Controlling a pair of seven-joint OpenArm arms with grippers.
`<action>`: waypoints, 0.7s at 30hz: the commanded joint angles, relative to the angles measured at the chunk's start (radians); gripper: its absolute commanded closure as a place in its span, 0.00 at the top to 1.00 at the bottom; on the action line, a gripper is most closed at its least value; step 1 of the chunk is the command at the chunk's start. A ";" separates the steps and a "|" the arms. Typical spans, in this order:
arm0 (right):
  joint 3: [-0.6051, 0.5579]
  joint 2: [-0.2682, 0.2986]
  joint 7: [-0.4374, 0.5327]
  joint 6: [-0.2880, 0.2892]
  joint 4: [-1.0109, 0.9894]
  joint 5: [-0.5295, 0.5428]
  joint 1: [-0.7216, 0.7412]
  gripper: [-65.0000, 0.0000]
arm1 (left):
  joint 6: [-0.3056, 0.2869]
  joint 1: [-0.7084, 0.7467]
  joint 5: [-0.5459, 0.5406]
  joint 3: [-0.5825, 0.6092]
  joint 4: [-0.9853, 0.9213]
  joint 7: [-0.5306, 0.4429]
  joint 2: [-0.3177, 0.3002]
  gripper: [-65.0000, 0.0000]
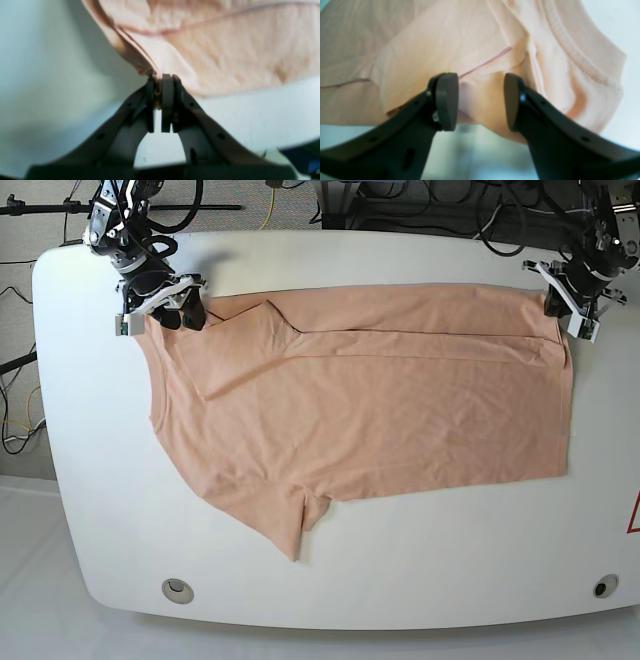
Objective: Fold the T-shirt properly
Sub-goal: 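Hold the edge with both grippers and shift it to straighten the fold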
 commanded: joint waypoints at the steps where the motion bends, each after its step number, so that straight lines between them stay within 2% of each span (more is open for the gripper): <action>1: -0.002 0.006 -0.028 -0.003 0.020 -0.017 -0.016 0.45 | 0.001 -0.002 -0.008 -0.004 0.011 -0.013 -0.016 0.01; 16: -0.002 0.006 -0.013 -0.004 0.088 -0.010 0.001 0.45 | 0.000 -0.014 -0.012 -0.016 -0.008 -0.012 -0.016 0.00; 21: 0.013 0.012 -0.036 -0.004 0.130 -0.007 -0.011 0.45 | -0.001 -0.004 -0.009 -0.042 0.009 -0.009 -0.013 0.00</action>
